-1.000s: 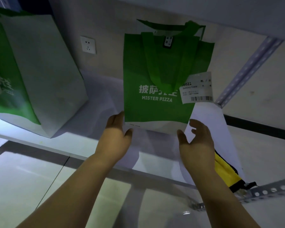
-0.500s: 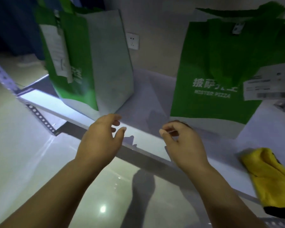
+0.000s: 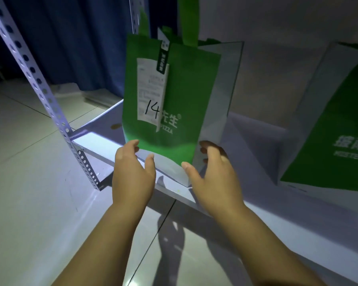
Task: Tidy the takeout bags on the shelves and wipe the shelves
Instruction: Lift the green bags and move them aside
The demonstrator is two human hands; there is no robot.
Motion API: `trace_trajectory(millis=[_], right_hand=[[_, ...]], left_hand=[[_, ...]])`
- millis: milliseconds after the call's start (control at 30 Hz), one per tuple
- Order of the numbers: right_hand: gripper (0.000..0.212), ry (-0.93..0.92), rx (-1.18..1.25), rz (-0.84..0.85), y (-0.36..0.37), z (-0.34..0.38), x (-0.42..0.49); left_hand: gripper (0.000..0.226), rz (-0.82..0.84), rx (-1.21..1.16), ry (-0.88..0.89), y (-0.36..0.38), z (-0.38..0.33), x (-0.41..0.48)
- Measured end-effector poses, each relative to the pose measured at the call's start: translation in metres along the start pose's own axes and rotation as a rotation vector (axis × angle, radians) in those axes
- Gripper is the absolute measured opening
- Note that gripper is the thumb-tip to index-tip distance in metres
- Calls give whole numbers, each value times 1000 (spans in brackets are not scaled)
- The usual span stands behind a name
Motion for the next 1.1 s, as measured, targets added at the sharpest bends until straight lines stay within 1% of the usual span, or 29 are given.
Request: trace_trajectory(millis=[67, 167, 267, 333, 433, 500, 567, 600, 633, 700, 733, 800, 900, 967, 1100], right_hand=[[50, 22, -10, 4, 9, 6, 7], [39, 80, 22, -18, 8, 1, 14], [27, 132, 89, -97, -5, -12, 16], [25, 156, 137, -164, -14, -19, 15], [31, 164, 121, -258, -26, -30, 13], [27, 172, 83, -308, -35, -41, 14], [21, 218, 77, -335, -42, -57, 16], [20, 247, 73, -331, -44, -66, 17], [21, 270, 58, -311, -45, -73, 19], [30, 299, 33, -255, -47, -84, 21], [35, 306, 42, -235, -47, -87, 21], [42, 317, 54, -211, -52, -93, 20], [50, 349, 71, -176, -60, -103, 17], [47, 337, 91, -175, -68, -106, 11], [27, 256, 68, -242, -97, -104, -20]], left_hand=[[51, 6, -3, -15, 1, 10, 7], [60, 52, -44, -19, 6, 20, 18], [64, 98, -80, -15, 14, 20, 23], [64, 120, -82, -38, 23, 17, 23], [60, 171, -70, -64, 38, 10, 23], [47, 210, -70, -31, 50, 1, 21], [35, 253, -91, -3, 62, -7, 19], [36, 277, -112, 6, 68, -11, 18], [42, 307, -137, 12, 74, -15, 17], [55, 367, -193, 16, 87, -22, 15], [57, 384, -208, 23, 91, -25, 14], [60, 384, -216, 36, 95, -31, 11], [57, 325, -188, 6, 93, -36, 5], [50, 287, -146, 7, 89, -43, -3], [38, 302, -38, 90, 90, -74, -26]])
Point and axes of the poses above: each hand's wrist, its own x-axis towards the middle knuckle, its own y-axis out of the palm, z = x × y, the point moved 9 cm from there along x, towards the middle knuckle, and after that the axes turned 2 degrees about z, right-handed, at the moved point
